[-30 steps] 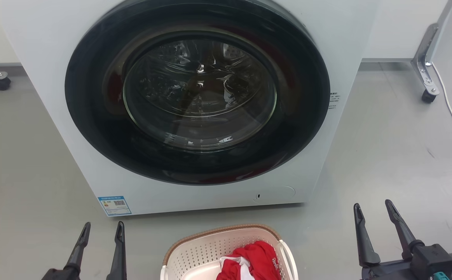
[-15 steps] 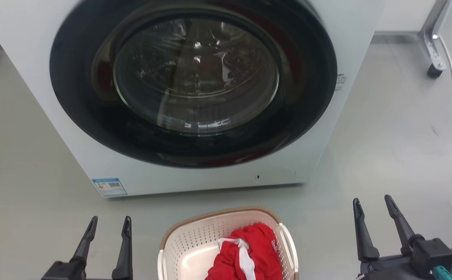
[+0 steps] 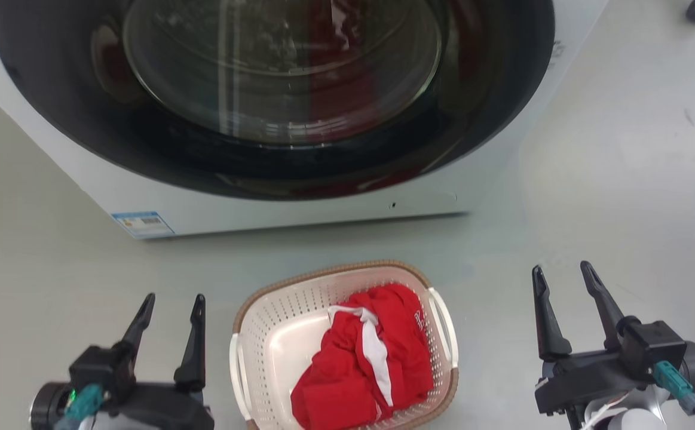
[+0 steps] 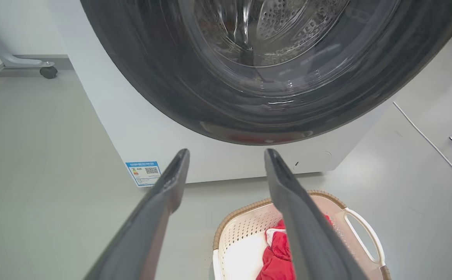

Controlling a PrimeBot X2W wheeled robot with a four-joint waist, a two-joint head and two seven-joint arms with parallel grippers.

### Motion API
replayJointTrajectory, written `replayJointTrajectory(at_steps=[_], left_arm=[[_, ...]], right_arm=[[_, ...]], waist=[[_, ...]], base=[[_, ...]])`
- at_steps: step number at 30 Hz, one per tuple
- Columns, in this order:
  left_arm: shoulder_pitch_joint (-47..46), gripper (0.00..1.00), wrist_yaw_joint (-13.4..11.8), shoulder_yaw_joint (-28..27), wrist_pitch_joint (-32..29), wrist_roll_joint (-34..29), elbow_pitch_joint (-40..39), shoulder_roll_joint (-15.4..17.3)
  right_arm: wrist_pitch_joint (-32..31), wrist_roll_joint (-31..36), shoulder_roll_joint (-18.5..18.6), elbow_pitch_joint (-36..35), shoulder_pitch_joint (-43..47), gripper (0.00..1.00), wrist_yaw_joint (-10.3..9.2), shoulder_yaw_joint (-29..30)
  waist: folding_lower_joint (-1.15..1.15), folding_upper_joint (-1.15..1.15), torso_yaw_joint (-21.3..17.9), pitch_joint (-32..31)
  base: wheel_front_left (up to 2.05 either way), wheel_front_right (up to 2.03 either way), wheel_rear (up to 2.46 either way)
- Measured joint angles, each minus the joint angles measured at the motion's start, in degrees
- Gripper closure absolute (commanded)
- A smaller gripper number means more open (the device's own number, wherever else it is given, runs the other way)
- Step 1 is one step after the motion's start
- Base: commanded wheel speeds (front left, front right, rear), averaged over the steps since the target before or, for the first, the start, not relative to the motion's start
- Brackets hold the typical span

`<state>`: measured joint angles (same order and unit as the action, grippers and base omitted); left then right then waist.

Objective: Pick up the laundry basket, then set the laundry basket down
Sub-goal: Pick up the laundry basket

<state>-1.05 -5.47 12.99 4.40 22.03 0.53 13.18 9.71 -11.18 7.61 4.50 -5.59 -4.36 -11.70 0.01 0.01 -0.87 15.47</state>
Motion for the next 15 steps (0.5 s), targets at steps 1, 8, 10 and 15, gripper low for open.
replayJointTrajectory(at_steps=[1, 8, 10, 15], left_arm=[[-0.9, 0.0, 0.1, 0.0, -0.3, 0.1, 0.6, 0.0], [-7.8, 0.0, 2.0, 0.6, -3.1, 2.8, 5.9, -1.4], [-9.5, 0.0, 2.0, 0.3, -4.1, 3.4, 7.8, -1.6], [-14.5, 0.0, 3.0, 0.1, -6.1, 5.2, 12.3, -2.4]], right_arm=[[-0.1, 0.0, 0.0, 0.3, -0.5, 0.0, 0.01, 0.0], [-1.1, -0.1, -0.6, 3.1, -4.8, 0.0, 0.34, -0.7], [-1.3, -0.1, -1.2, 3.9, -6.5, 0.0, 0.34, -1.1], [-2.1, -0.2, -1.7, 6.9, -10.5, 0.0, 0.82, -2.0]], waist=[[0.0, 0.0, 0.0, 0.8], [0.0, 0.0, -0.1, 6.7], [0.0, 0.0, -0.1, 8.5], [0.0, 0.0, -0.1, 12.7]], base=[[0.0, 0.0, 0.0], [0.0, 0.0, 0.0], [0.0, 0.0, 0.0], [0.0, 0.0, 0.0]])
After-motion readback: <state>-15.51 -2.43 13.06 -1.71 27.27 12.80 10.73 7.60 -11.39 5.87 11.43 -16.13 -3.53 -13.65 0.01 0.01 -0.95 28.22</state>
